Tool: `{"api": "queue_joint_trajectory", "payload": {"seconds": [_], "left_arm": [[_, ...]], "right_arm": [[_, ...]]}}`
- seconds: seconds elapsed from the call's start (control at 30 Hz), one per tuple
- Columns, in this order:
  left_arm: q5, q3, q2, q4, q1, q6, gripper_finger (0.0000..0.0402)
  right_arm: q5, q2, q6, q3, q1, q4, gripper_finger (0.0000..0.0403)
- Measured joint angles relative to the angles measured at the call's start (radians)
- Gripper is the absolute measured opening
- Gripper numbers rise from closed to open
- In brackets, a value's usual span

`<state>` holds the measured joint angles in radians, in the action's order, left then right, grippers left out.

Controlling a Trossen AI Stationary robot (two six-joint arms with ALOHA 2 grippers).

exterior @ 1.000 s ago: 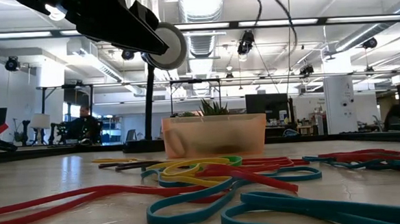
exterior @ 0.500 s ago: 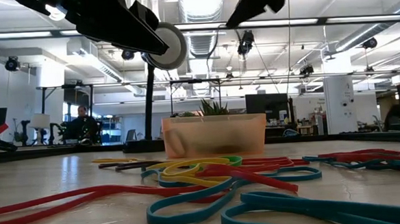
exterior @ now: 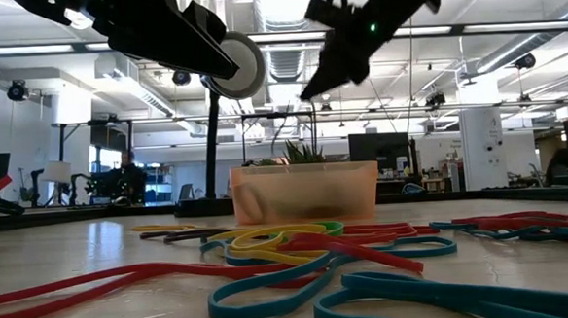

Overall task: Pick and place rubber bands into bin
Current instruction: Put the blue rubber band into the orange bin, then put the yellow rubber band into the orange bin

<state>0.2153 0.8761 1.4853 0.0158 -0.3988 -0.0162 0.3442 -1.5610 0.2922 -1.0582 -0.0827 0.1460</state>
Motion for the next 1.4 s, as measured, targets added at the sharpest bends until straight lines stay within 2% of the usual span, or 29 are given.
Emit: {"api": "queue_joint_trajectory", "payload": {"seconds": [0.4,0.5,0.63,0.77,1.1,1.4], "left_arm": [[0.001,0.000,0.000,0.001,0.005,-0.026,0.0052],[0.001,0.000,0.000,0.001,0.005,-0.026,0.0052],[0.001,0.000,0.000,-0.001,0.005,-0.026,0.0052],[0.001,-0.001,0.000,-0.005,0.005,-0.026,0.0052],[0.001,-0.017,0.000,-0.004,0.006,-0.026,0.0052],[0.001,-0.017,0.000,0.002,0.007,-0.025,0.0052]], "right_arm": [[-0.044,-0.159,-0.038,0.000,-0.026,-0.011,0.0009],[-0.101,-0.166,-0.050,-0.001,-0.037,-0.008,0.0009],[-0.189,-0.153,-0.061,-0.001,-0.057,-0.002,0.0018],[-0.219,-0.141,-0.076,-0.002,-0.070,0.006,0.0043],[-0.225,-0.124,-0.076,-0.002,-0.064,0.008,0.0109],[-0.222,0.035,-0.078,-0.002,0.037,0.102,0.0125]]}}
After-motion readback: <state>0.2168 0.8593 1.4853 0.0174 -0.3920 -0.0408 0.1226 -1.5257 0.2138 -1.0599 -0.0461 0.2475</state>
